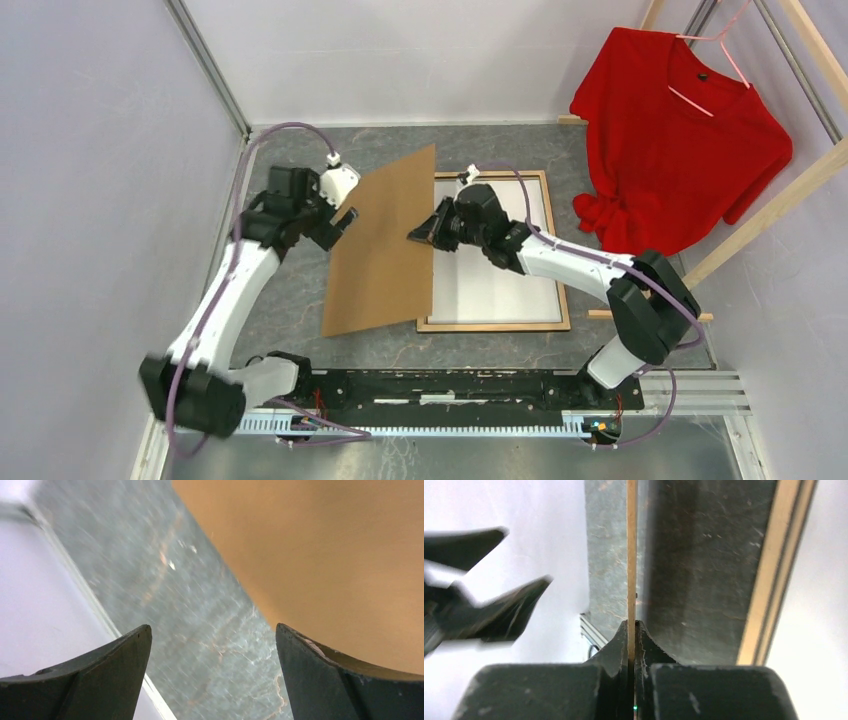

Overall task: Put the photo into the frame
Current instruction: Turn over the photo frame item at the center of the board.

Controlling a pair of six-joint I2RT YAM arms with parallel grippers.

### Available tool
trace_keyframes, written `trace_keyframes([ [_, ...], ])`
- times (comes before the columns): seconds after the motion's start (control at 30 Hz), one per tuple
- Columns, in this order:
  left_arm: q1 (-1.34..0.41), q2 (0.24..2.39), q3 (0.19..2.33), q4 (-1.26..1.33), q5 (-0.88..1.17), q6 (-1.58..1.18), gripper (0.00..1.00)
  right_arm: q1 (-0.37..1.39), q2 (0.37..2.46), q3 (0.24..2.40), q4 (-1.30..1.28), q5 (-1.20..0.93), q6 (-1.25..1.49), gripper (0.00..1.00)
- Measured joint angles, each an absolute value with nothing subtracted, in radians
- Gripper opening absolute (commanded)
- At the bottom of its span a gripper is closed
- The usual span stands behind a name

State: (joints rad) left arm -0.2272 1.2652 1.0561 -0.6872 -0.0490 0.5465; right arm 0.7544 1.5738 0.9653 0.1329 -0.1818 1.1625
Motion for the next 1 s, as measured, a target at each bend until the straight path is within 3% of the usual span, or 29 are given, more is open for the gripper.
trace_keyframes([
  [0.33,-0.238,0.667,1.123,-0.944,0.348,0.805,1.0,0.726,1.676,1.183,0.134,-0.175,1.352,0.0],
  [0.67,-0.238,0.461,0.934,-1.088,0.403,1.133,0.99,0.73,1.699,1.226,0.162,-0.173,1.499,0.0],
  [1.0,-0.238,0.345,0.739,-0.875,0.42,1.321,0.79,0.798,1.715,1.234,0.176,-0.146,1.576,0.0],
])
